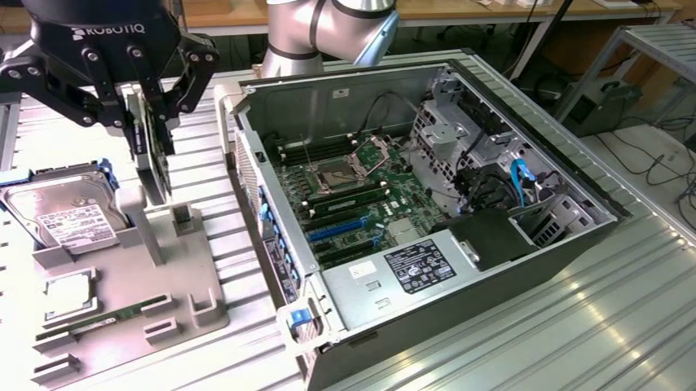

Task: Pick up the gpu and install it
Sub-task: 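Pick up the gpu and move the gpu toward the slot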

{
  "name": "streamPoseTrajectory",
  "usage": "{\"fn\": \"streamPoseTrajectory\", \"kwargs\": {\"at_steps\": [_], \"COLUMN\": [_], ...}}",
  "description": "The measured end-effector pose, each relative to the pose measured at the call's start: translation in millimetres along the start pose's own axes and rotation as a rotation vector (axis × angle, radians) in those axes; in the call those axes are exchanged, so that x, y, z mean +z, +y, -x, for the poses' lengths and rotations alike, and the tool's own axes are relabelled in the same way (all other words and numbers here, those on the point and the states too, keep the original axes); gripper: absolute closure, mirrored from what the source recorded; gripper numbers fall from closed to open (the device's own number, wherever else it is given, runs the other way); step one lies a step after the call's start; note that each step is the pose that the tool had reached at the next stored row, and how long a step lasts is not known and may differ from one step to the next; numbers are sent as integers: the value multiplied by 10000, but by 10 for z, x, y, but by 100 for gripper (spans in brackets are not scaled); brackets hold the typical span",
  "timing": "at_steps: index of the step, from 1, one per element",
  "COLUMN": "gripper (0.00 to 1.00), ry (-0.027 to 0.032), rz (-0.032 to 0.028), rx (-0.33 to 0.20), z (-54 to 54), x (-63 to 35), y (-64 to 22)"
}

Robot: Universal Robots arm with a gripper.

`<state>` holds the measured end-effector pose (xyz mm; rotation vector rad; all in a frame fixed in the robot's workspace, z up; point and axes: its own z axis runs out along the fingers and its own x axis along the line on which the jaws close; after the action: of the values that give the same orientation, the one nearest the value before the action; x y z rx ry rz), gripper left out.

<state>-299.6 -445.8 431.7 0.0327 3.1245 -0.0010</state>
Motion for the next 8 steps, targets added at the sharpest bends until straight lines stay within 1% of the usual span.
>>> {"fn": "streamPoseTrajectory", "kwargs": {"at_steps": [8], "gripper": [72], "ry": [-2], "rz": [2], "rx": [2], "z": [56], "x": [2], "y": [1]}}
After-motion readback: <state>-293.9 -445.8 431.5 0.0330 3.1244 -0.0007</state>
